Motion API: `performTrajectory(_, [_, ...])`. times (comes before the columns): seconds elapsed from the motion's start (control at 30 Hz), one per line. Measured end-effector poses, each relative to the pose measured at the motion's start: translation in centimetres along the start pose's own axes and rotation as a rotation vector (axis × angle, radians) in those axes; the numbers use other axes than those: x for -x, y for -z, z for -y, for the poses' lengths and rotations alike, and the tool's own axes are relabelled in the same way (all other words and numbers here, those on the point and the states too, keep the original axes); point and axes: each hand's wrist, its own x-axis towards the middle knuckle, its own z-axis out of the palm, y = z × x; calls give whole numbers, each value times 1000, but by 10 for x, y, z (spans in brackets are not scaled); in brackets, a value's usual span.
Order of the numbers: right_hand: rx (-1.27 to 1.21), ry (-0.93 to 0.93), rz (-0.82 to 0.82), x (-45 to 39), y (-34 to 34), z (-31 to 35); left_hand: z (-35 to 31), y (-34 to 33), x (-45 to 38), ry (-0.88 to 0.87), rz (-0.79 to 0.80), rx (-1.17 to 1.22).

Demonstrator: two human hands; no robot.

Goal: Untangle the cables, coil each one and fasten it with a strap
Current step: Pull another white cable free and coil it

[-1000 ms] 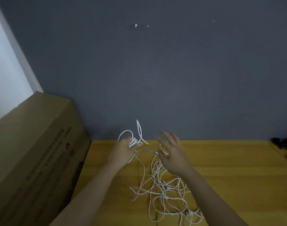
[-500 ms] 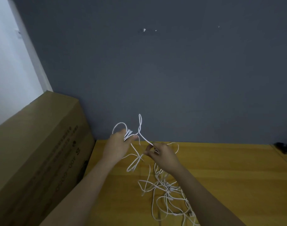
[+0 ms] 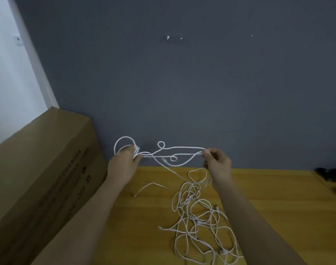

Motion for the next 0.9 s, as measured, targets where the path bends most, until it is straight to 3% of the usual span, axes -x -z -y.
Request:
performTrajectory(0.1, [-71, -14, -156, -8, 17, -9, 14, 4, -6, 153, 46, 57])
performTrajectory(0.2, [50, 44, -228, -12, 21, -22, 11, 4, -9, 185, 63, 80])
performTrajectory(0.3, [254, 49, -107, -13, 16, -32, -4, 4, -14, 133, 132, 203])
performTrajectory(0.47, [384, 29, 23, -15, 23, -27, -22, 8, -15, 15, 461, 362])
performTrajectory(0.57, [769, 186, 143, -5, 15, -15, -35, 12, -16, -52, 495, 375])
performTrajectory(0.67, [601, 309, 425, 10, -13, 4, -56, 11, -17, -168, 501, 332])
performTrajectory(0.77, [420, 198, 735, 25, -34, 10, -70, 9, -15, -248, 460, 360])
performTrajectory(0.9, [324, 162, 617, 28, -30, -5, -66, 10, -22, -195, 367, 353])
